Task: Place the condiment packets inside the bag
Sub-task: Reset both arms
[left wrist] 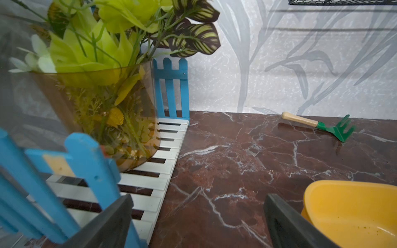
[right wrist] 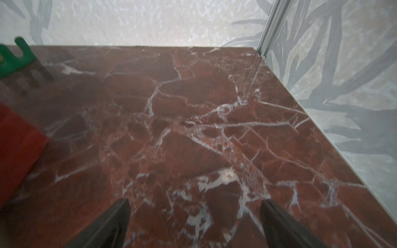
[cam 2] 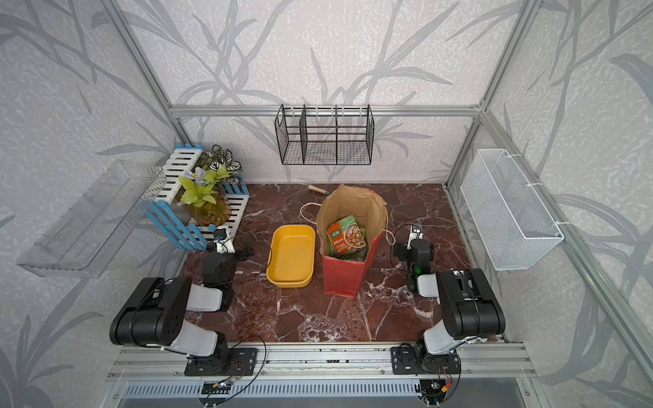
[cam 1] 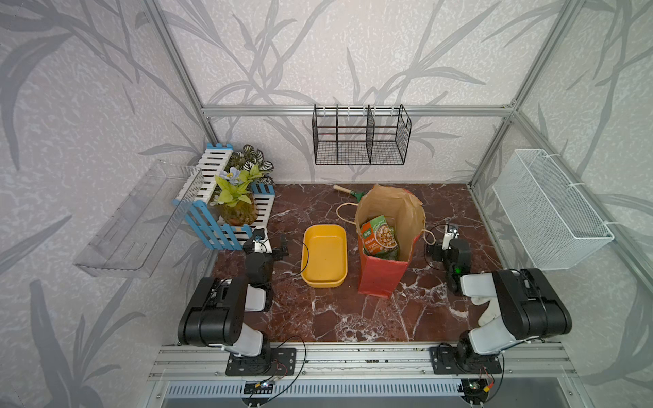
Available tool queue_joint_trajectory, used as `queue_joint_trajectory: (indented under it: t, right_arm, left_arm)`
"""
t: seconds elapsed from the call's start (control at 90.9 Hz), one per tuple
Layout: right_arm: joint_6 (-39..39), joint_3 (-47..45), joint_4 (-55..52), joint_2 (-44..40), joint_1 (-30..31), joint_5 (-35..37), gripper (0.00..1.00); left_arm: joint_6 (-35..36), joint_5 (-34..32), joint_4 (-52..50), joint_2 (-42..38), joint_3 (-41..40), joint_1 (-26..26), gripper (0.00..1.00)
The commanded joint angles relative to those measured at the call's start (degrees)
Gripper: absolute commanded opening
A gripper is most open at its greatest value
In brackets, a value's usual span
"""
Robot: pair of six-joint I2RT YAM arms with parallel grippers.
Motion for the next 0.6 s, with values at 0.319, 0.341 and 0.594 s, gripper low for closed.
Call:
queue_joint_trajectory:
  t: [0.319,0.341,0.594]
  right_arm:
    - [1.08,1.44,-2.22,-1.25,-1.16,-4.24,0.99]
    - [1.08,1.43,-2.22,-1.25,-1.19,-4.24,0.99]
    - [1.04,1.43,-2.16,-1.25,-1.15,-4.24,0.99]
  left_arm:
    - [0.73,-1.32,-3.80,0.40,1.02,-0.79,1.00]
    - [0.69,-1.31,-3.80,0.40,1.04,-0.81,1.00]
    - [0.75,-1.32,-3.78,0.40,1.02,-0.82,1.00]
